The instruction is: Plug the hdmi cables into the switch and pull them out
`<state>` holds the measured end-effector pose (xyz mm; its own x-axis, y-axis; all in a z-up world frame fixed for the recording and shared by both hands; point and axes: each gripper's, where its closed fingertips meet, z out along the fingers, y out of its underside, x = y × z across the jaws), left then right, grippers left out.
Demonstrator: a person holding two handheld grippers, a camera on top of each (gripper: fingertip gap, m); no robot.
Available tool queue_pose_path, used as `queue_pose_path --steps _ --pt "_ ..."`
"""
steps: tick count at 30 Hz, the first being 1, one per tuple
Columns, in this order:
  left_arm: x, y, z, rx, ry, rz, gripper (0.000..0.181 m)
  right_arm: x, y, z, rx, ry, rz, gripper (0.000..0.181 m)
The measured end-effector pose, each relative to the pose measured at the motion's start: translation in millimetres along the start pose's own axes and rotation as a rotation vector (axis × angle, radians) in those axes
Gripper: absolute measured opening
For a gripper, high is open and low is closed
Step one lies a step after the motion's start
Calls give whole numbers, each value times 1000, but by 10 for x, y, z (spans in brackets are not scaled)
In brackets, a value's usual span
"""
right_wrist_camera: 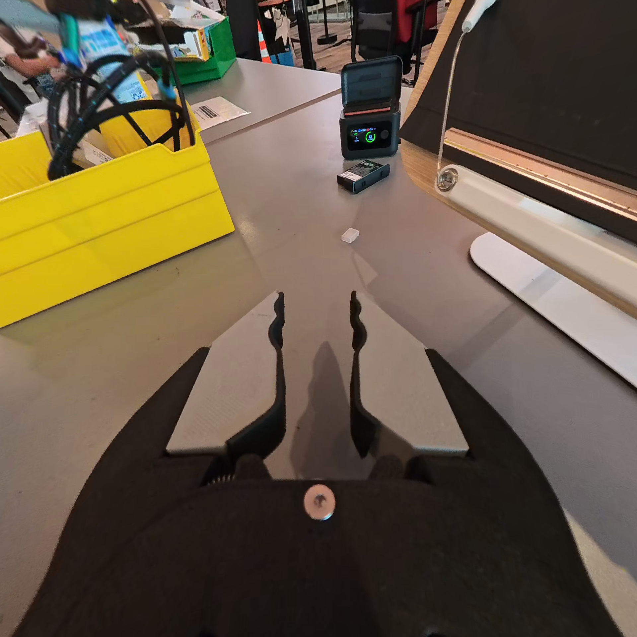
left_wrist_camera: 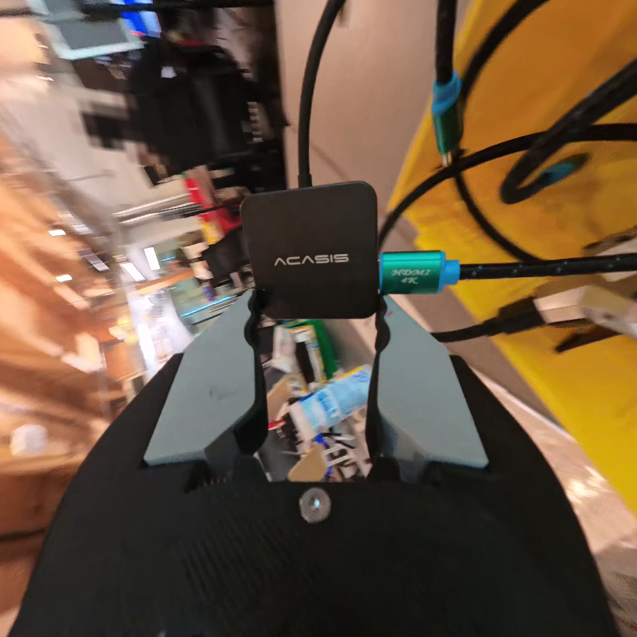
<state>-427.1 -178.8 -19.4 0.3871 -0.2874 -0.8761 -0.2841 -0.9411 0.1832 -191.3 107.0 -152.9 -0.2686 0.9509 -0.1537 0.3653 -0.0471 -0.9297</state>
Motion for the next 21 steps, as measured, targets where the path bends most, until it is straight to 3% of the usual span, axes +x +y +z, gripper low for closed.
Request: queue_pose_path --steps 4,8,10,12,15,19,21 --pt "-732 89 -505 -5 -273 -38 65 -12 3 -1 -1 1 -7 35" --pt "-1524 239 -1088 63 -421 -407 66 -13 -3 -12 5 3 -5 35" --pt "-1754 115 -1358 192 -418 -613 65 -9 -10 -17 11 5 -3 35" --pt "-1769 -297 -1576 386 -318 -714 65 -11 -17 -24 17 4 -4 35" --pt "-1589 -943 -1835 517 -302 -614 65 -29 -33 -38 29 -2 -14 36" --pt "-957 -2027 -2014 766 -220 -583 64 -30 -84 -90 63 -18 3 37" --pt "-607 -2426 -1952 825 -213 -598 64 -12 -150 -153 104 -35 33 38"
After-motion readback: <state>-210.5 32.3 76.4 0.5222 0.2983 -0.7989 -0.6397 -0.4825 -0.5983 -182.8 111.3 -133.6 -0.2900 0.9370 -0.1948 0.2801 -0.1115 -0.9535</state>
